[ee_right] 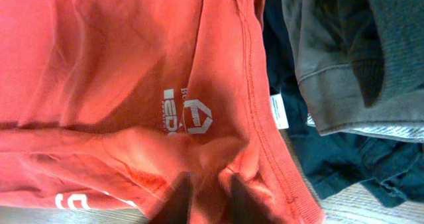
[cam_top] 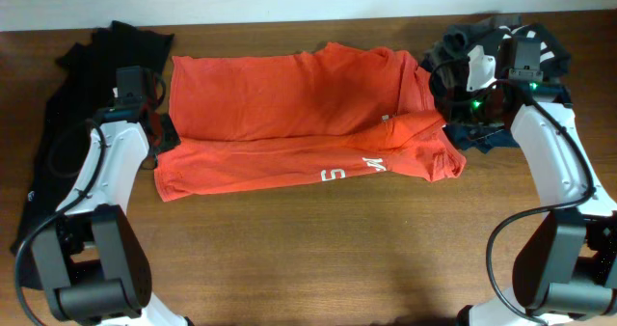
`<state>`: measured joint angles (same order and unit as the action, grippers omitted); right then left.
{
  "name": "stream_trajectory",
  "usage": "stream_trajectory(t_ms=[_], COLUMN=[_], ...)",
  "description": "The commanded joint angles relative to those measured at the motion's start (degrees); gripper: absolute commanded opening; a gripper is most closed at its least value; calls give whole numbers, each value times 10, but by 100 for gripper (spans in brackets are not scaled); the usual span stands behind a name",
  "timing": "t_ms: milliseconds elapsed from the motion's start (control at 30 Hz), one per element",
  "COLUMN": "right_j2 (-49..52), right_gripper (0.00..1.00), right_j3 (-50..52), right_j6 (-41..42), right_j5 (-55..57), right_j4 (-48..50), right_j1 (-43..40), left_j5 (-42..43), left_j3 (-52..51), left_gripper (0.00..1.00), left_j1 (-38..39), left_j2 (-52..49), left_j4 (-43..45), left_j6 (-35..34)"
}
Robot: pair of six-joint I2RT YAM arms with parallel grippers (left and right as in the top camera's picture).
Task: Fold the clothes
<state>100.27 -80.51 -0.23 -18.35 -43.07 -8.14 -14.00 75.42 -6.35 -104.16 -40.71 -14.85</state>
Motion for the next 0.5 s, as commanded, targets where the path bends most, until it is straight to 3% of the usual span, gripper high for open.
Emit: stream_trajectory(t_ms=[0, 200, 333, 467], right_j2=[5, -1, -3, -3], right_gripper=[74, 74, 74, 75], right_j3=[-12, -35, -112, -202], right_j6=[-4, -10, -37, -41], right_j5=[-7, -7, 15, 76], right_j4=[-7, -41, -141, -224], right_j1=[3, 3, 11, 39], left_j5=[-9, -4, 80, 144], left_j3=[-5, 43, 124, 233], left_gripper=[74, 80, 86, 87], left_j1=[-3, -3, -3, -2], left_j2=[-6, -5, -5, -5], left_j4=[13, -5, -62, -159], left_j6=[-5, 20, 105, 122])
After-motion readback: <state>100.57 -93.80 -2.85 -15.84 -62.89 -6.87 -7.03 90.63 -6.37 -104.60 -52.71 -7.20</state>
